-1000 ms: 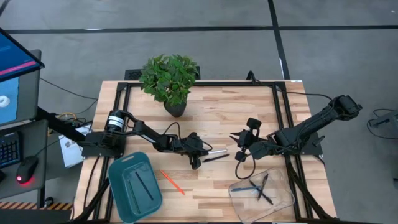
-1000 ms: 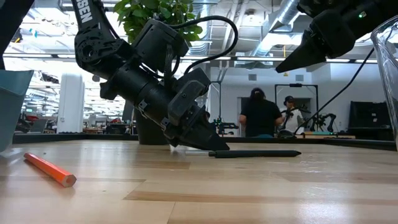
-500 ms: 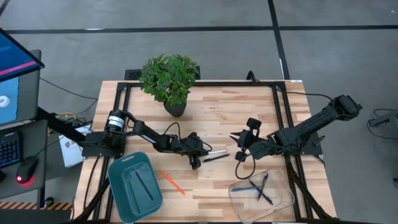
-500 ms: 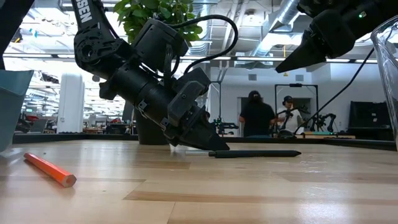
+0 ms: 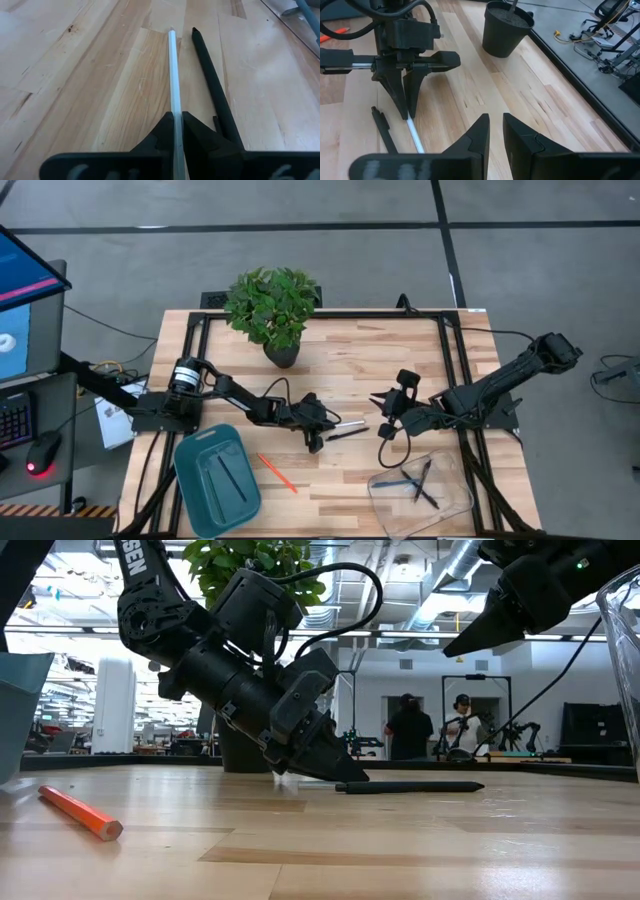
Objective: Sort pens & pencils
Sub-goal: Put the white pencil into the blue bin
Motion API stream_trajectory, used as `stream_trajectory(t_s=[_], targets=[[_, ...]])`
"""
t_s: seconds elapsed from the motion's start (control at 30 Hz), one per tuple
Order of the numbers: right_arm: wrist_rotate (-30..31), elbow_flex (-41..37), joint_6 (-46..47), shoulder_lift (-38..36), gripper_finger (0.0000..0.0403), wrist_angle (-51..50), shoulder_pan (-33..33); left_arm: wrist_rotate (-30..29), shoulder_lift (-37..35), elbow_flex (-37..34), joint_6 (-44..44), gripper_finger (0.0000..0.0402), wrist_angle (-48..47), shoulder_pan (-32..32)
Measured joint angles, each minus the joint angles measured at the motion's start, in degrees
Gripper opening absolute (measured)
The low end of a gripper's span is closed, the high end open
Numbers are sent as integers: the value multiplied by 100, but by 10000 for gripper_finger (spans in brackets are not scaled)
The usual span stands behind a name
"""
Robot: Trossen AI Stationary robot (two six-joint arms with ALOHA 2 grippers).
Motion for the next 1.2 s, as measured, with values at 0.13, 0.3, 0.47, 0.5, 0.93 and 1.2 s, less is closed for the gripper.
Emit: stream_trajectory(t_s=[0.13,0.3,0.47,0.5,0.93,1.2], targets=[[-13,0,1,0,75,0,0,-9,0,29,0,8,-17,2],[-13,0,2,0,75,-4,0,-9,17,140,98,8,-85,7],[-13,0,7,0,75,-25,25,-16,17,257,168,8,-294,7],[-13,0,7,0,75,-43,43,-26,17,291,182,8,-372,7],[14,0,7,0,75,-94,291,-61,20,539,397,8,-676,7],[670,-2,-29,-65,75,-147,463,-246,-268,533,488,2,-1190,7]])
